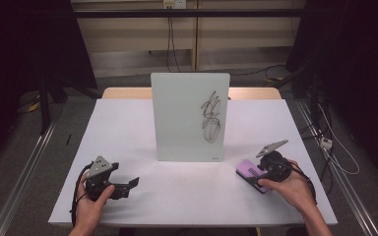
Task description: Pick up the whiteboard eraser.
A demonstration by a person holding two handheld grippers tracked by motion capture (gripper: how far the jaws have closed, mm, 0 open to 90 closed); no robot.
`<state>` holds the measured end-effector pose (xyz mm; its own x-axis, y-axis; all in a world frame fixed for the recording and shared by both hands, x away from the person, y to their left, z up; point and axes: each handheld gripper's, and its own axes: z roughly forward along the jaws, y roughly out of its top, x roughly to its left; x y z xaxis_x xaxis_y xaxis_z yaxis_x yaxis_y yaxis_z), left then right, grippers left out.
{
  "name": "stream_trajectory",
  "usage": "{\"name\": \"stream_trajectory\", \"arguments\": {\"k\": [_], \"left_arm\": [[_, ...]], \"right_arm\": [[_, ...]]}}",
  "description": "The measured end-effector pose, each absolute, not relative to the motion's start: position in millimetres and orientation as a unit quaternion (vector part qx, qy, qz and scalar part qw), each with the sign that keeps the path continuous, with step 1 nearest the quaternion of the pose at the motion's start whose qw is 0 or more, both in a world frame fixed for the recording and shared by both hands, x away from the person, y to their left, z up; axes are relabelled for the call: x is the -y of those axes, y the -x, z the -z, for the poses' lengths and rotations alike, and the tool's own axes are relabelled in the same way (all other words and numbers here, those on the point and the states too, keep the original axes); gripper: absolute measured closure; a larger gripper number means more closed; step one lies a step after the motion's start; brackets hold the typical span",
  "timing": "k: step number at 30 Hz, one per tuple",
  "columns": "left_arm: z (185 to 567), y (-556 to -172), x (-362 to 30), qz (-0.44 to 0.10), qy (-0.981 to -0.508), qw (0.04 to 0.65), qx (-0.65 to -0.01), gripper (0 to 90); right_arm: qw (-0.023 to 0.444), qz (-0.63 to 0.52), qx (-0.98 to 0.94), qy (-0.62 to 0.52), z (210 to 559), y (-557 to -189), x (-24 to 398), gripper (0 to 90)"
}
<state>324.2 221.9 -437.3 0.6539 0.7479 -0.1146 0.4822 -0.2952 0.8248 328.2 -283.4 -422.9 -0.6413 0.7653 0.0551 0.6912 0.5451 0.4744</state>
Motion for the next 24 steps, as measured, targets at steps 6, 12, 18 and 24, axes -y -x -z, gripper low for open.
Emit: {"name": "stream_trajectory", "arguments": {"k": [6, 12, 18, 24], "left_arm": [[437.4, -323.8, -222.0, -0.146, -0.792, 0.448, -0.387, 5.6], [436.9, -322.8, -221.4, -0.146, -0.793, 0.45, -0.385, 5.6], [437.2, -323.6, -222.2, -0.147, -0.792, 0.449, -0.387, 5.6], [437.0, -323.3, -222.2, -0.147, -0.793, 0.449, -0.386, 5.6]], "right_arm": [[0.074, -0.228, -0.884, -0.401, 419.6, -332.6, 279.1, 39.4], [0.06, -0.218, -0.888, -0.401, 421.8, -335.0, 278.2, 39.4], [0.068, -0.216, -0.89, -0.396, 421.1, -332.7, 276.2, 41.3], [0.082, -0.226, -0.888, -0.392, 418.1, -328.1, 274.5, 41.6]]}}
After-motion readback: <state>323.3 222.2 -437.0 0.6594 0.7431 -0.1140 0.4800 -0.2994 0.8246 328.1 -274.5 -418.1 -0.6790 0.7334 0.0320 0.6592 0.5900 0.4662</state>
